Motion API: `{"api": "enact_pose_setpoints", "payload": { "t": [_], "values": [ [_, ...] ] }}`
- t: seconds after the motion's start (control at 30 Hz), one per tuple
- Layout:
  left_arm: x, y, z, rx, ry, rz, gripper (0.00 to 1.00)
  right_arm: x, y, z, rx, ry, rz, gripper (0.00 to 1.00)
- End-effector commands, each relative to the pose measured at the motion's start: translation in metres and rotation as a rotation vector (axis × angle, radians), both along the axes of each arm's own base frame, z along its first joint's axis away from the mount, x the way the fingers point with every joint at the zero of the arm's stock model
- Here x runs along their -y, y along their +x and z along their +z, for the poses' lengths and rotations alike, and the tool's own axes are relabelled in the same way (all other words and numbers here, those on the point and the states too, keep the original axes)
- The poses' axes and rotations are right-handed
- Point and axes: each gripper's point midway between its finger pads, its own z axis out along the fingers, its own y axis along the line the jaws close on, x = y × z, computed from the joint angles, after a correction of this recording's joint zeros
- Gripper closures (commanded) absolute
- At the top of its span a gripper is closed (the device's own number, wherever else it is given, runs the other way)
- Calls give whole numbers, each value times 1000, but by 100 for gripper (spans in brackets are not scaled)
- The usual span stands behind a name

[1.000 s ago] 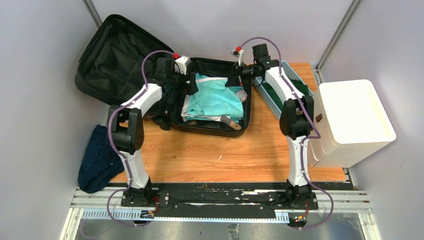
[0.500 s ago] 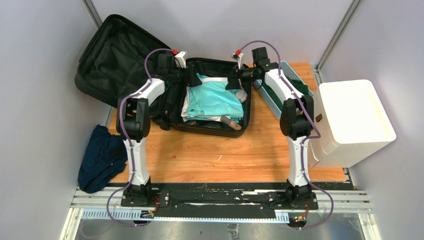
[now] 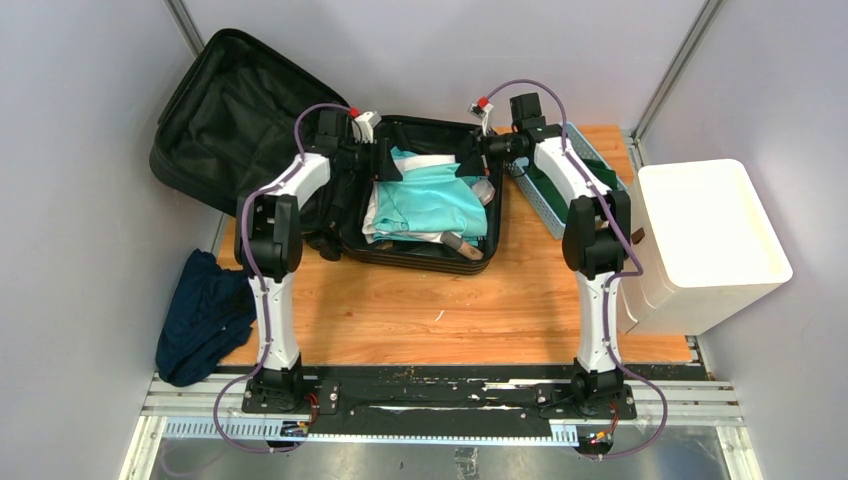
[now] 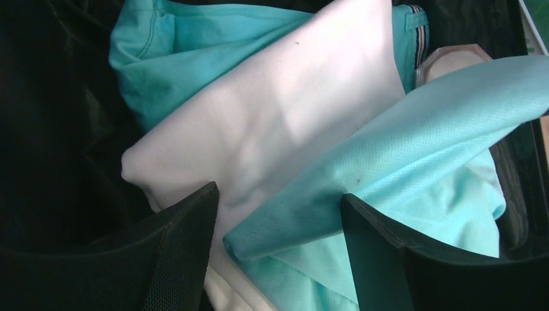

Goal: Open, take out, and arrange the luggage
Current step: Pick up the clothes from the luggage.

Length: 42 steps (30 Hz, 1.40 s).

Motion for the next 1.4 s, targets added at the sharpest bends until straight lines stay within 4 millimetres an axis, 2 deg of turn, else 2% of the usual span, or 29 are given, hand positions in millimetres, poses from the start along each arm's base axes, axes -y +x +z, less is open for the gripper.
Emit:
{"api": "enact_pose_setpoints", "payload": {
  "t": [0.0, 0.2, 0.33, 0.4, 0.47, 0.57, 0.6, 0.63, 0.8, 0.87, 1.03, 1.13, 1.37],
  "values": [
    [-5, -10, 34, 17, 17, -5, 26, 5, 2, -6, -29, 16, -6, 100],
    [-13, -15, 8, -55, 76, 24, 26, 2, 4, -8, -39, 27, -2, 100],
    [-12, -7, 1, -31, 89, 39, 27, 2, 5, -10, -41, 27, -3, 100],
    [-7, -2, 0, -22, 79, 37, 36, 3, 6, -12, -43, 23, -7, 100],
    [-2, 1, 1, -27, 56, 32, 51, 3, 7, -13, -41, 16, -13, 100],
    [5, 1, 10, -29, 18, 22, 83, 5, 10, -19, -42, -2, -30, 100],
    [6, 1, 15, -25, 11, 19, 94, 5, 11, -21, -43, -7, -35, 100],
    [7, 0, 20, -19, 4, 16, 98, 6, 13, -21, -42, -12, -42, 100],
    [10, -8, 60, 56, -21, -11, 100, 8, 16, -15, -8, -27, -53, 100],
    [13, -12, 82, 107, -40, -29, 100, 10, 17, -4, 31, -32, -54, 100],
    [31, -31, 135, 247, -73, -91, 100, 20, 19, 37, 146, -27, -68, 100],
    [45, -42, 159, 315, -88, -128, 100, 29, 20, 63, 178, -1, -84, 100],
    [73, -56, 210, 421, -144, -159, 100, 53, 18, 100, 191, 52, -122, 100]
  ]
}}
